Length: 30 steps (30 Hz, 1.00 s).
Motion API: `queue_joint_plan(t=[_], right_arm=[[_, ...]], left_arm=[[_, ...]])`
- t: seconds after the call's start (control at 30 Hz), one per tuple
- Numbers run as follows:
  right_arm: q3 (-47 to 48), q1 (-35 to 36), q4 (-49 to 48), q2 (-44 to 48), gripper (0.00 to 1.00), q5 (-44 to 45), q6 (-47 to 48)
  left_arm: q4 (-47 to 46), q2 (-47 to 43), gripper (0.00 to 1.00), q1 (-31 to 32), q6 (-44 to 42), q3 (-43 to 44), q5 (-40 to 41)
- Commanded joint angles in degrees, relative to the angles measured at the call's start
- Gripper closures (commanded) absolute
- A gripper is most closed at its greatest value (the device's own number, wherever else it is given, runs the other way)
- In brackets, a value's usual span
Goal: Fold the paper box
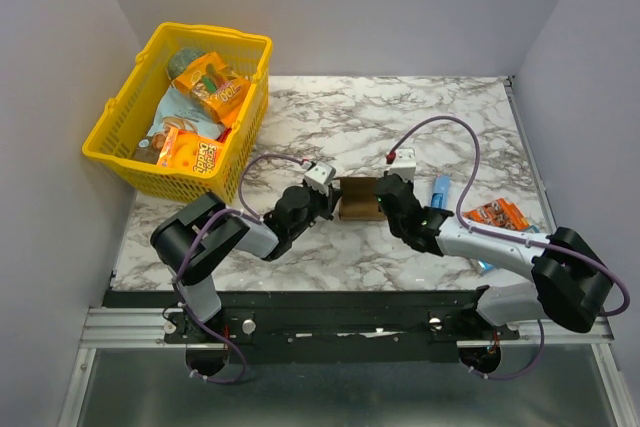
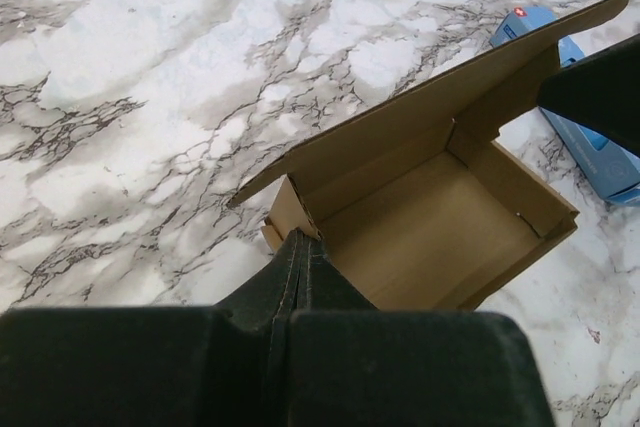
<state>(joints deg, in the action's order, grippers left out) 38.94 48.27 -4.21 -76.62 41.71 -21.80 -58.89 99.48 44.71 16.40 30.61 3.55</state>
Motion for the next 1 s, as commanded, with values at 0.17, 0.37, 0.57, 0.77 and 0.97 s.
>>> queue_joint_plan(t=[0.17,0.37,0.57,0.77,0.97], right_arm=[[-2.64,3.93,4.03,-0.20,0.99,-2.25,-10.79],[-3.17,5.78,10.97,-1.16,0.99,-0.93,-16.34],[-3.34,6.40,12.91,-2.48,0.99,1.26,-18.54],[-2.29,6.49,15.46,-4.15,0.99,2.58,-20.30],[-2.55,6.57,15.90,-3.54,0.99,3.29,-20.74]], left_arm=[[-0.17,0.27,1.00,3.19,1.96,-2.48,-1.71],[1.67,-0.60,1.00,3.72,2.05,-3.27,-0.22],[1.15,-4.55,1.00,3.81,2.67,-6.87,-2.75],[6.50,-17.90,0.68,3.72,2.76,-12.49,-7.32],[24.77,-36.27,0.50,3.72,0.92,-13.03,-8.04]])
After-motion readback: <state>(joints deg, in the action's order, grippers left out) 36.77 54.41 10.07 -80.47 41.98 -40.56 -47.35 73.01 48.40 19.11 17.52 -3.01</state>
